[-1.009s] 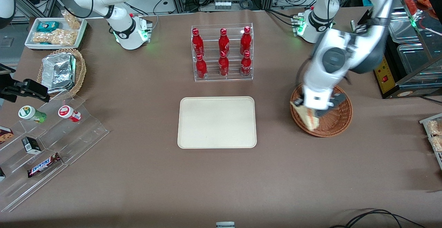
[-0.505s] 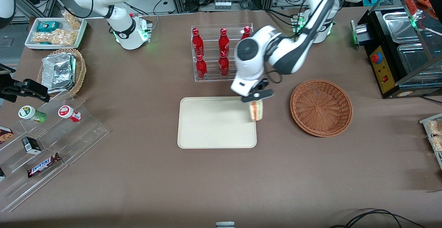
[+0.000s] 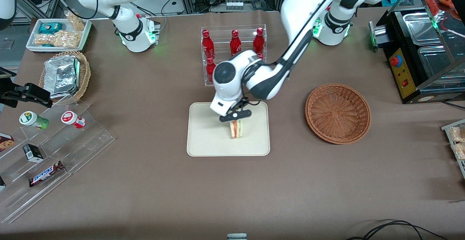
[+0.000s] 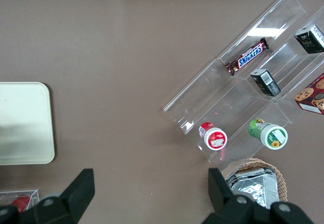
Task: Place sandwich from basket to tray
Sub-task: 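Lower the sandwich onto the tray and open the left gripper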
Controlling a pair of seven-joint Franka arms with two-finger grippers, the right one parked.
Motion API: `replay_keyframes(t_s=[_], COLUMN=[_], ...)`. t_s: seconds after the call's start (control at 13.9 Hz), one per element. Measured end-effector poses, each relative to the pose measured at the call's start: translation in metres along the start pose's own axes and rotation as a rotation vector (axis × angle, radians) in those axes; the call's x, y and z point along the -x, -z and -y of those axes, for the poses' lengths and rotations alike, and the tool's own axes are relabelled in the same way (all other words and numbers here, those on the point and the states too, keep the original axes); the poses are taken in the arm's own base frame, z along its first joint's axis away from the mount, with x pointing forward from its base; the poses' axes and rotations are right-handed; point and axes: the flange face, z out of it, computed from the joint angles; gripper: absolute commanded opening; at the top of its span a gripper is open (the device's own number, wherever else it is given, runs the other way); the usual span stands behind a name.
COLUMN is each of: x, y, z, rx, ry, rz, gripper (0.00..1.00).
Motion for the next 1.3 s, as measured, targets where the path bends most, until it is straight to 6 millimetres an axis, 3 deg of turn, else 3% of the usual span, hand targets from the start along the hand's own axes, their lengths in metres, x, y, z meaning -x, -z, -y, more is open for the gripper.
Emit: replay_keyframes(t_s=[0.14, 0.36, 0.5, 0.58, 0.79, 0.86, 1.01, 1.15, 1.3], x=[-0.001, -0.001, 0.004, 0.006, 0.000, -0.008, -0.034, -0.068, -0.091], y=[-0.012, -0.010, -0.014, -0.014, 0.001, 0.017, 0.070, 0.140, 0.197], z=[-0.011, -0.014, -0.016, -0.018, -0.017, -0.013, 0.006, 0.047, 0.103], rx=[0.006, 0.007, 0.000, -0.003, -0.017, -0.019, 0.000, 0.029, 0.013], ry=[0.000, 0.035, 0.057, 0.067, 0.117, 0.134, 0.190, 0.270, 0.316], rz=[0.005, 0.004, 0.002, -0.002, -0.010, -0.020, -0.048, -0.052, -0.028], gripper=[0.43, 0.61, 0.91, 1.00, 1.00, 1.00, 1.00, 1.00, 1.00])
